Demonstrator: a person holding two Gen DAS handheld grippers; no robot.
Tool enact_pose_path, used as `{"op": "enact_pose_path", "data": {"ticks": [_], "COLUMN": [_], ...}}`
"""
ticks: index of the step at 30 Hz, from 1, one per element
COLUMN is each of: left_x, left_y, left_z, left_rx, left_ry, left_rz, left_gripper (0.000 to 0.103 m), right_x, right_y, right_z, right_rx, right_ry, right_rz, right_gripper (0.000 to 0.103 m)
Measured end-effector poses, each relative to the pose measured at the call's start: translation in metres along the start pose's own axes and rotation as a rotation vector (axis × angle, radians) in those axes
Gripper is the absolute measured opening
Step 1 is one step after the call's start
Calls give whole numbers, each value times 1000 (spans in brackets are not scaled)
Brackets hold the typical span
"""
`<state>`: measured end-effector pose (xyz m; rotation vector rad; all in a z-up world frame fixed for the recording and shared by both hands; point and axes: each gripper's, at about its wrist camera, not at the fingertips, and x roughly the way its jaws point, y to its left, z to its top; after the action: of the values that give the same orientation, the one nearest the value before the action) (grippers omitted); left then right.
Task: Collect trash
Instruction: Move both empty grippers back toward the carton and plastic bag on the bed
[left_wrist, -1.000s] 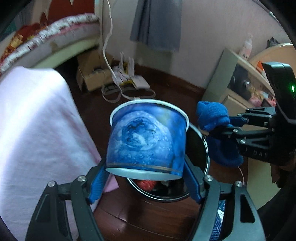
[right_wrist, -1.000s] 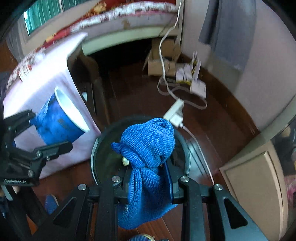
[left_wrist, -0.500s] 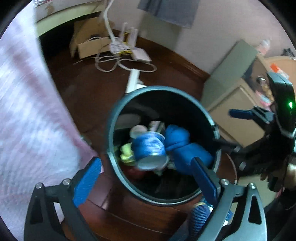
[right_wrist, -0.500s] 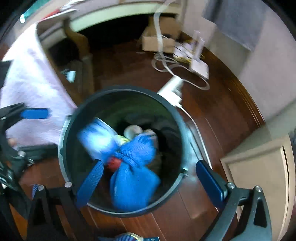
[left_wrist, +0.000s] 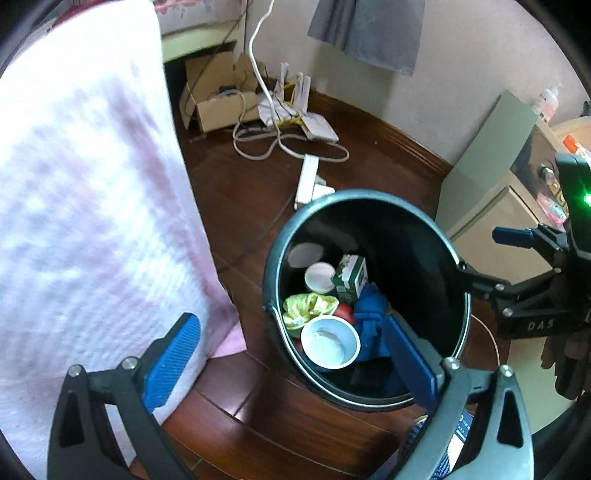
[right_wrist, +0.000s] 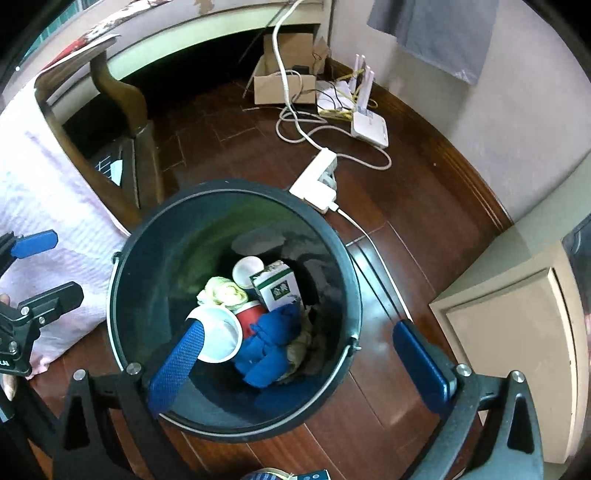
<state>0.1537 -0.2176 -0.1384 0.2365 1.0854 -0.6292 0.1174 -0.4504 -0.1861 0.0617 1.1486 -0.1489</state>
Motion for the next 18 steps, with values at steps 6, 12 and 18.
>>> {"op": "enact_pose_path", "data": {"ticks": [6, 12, 18], "left_x": [-31, -61, -96], "left_y": [0, 7, 21], "left_z": [4, 5, 3], "left_rx": [13, 1, -28], "left_ry": [-63, -117, -182], "left_rz": [14, 34, 60], "left_gripper": [100, 100, 100], "right_x": [-30, -66, -103], "right_y": [15, 27, 42], "right_z": [10, 20, 27], "right_rx": [-15, -20, 0], "right_ry": [-76, -154, -229], "right_rz": [-18, -16, 20], "right_gripper": [103, 103, 103]}}
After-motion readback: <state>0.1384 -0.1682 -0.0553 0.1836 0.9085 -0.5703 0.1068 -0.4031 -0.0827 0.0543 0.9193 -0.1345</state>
